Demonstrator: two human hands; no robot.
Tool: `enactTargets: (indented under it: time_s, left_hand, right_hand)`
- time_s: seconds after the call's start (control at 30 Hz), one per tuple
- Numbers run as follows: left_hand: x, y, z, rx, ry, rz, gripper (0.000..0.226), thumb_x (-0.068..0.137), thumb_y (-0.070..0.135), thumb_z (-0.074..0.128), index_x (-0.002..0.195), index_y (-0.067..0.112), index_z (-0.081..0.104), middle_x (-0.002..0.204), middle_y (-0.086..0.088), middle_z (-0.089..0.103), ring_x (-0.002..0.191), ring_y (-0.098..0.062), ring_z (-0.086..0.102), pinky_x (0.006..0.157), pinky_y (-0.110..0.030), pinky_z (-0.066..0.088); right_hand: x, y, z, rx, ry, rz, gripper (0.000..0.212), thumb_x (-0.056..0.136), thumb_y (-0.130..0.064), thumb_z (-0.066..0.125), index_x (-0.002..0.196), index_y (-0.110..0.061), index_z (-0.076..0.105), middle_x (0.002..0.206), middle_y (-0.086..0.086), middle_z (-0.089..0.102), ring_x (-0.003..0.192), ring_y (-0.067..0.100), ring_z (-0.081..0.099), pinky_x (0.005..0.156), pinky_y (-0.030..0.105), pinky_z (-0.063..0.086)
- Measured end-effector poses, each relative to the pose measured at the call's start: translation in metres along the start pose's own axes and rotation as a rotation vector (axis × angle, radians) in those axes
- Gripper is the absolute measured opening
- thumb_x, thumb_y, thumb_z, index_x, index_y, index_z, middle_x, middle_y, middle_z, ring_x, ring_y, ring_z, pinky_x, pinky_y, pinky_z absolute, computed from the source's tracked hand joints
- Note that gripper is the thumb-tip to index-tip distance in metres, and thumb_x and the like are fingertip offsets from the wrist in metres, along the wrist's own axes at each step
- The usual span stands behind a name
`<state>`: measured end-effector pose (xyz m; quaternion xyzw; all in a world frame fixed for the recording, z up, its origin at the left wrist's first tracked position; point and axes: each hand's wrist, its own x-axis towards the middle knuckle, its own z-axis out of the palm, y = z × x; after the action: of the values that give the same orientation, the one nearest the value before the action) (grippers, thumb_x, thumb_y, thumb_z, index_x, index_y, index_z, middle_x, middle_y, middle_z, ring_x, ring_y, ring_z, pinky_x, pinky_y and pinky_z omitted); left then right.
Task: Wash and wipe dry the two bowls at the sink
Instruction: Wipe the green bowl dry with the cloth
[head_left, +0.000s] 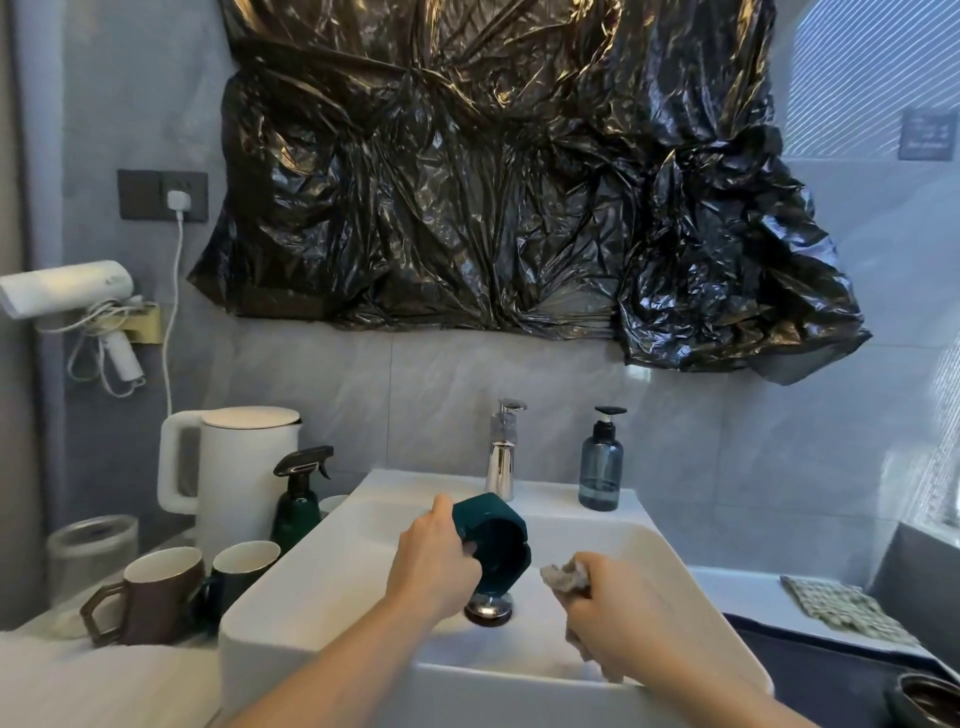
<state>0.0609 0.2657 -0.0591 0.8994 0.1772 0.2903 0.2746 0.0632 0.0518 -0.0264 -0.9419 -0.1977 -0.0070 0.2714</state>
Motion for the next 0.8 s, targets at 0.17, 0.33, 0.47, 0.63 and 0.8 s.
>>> enactTargets:
  time_s: [0.17, 0.33, 0.47, 0.63, 0.8]
  left_hand:
    - [-0.003, 0.005, -0.003, -0.057, -0.039, -0.040, 0.031, 0.091, 0.017, 0.071, 0.114, 0.024, 0.051, 0.107, -0.001, 0.065, 0.096, -0.022, 0.062, 0.080, -0.037, 0.060]
    - [-0.005, 0.006, -0.011, -0.162, -0.041, -0.153, 0.019, 0.084, 0.025, 0.064, 0.102, 0.023, 0.055, 0.100, -0.004, 0.064, 0.084, -0.032, 0.069, 0.065, -0.043, 0.065]
    - [-0.007, 0.010, -0.012, -0.253, -0.031, -0.188, 0.007, 0.093, 0.026, 0.058, 0.099, 0.023, 0.058, 0.103, -0.008, 0.066, 0.078, -0.033, 0.074, 0.056, -0.039, 0.065]
    - [-0.009, 0.013, -0.013, -0.271, -0.042, -0.209, 0.013, 0.100, 0.031, 0.059, 0.104, 0.019, 0.060, 0.104, -0.007, 0.064, 0.076, -0.029, 0.072, 0.054, -0.038, 0.065]
    - [0.000, 0.004, -0.026, -0.271, -0.060, -0.174, 0.012, 0.103, 0.031, 0.059, 0.108, 0.020, 0.061, 0.107, -0.008, 0.066, 0.082, -0.027, 0.069, 0.055, -0.039, 0.066]
  right_hand:
    - [0.014, 0.016, 0.016, 0.212, -0.031, 0.071, 0.025, 0.099, -0.029, 0.055, 0.122, -0.024, 0.048, 0.098, 0.005, 0.075, 0.075, 0.020, 0.072, 0.068, 0.033, 0.061]
    - [0.016, 0.021, 0.020, 0.224, -0.033, 0.054, 0.038, 0.098, -0.014, 0.048, 0.135, -0.022, 0.043, 0.103, -0.009, 0.060, 0.098, 0.019, 0.064, 0.082, 0.030, 0.051]
    - [0.018, 0.021, 0.019, 0.302, -0.050, 0.050, 0.038, 0.102, -0.014, 0.050, 0.139, -0.017, 0.043, 0.122, -0.005, 0.067, 0.092, 0.009, 0.061, 0.077, 0.023, 0.048]
    - [0.026, 0.027, 0.023, 0.362, -0.014, 0.059, 0.046, 0.093, -0.015, 0.062, 0.134, -0.022, 0.044, 0.118, 0.002, 0.064, 0.092, 0.016, 0.065, 0.067, 0.024, 0.048]
    - [0.028, 0.029, 0.021, 0.372, 0.059, 0.046, 0.016, 0.093, -0.020, 0.061, 0.108, -0.025, 0.056, 0.094, 0.001, 0.072, 0.080, 0.017, 0.071, 0.060, 0.023, 0.053]
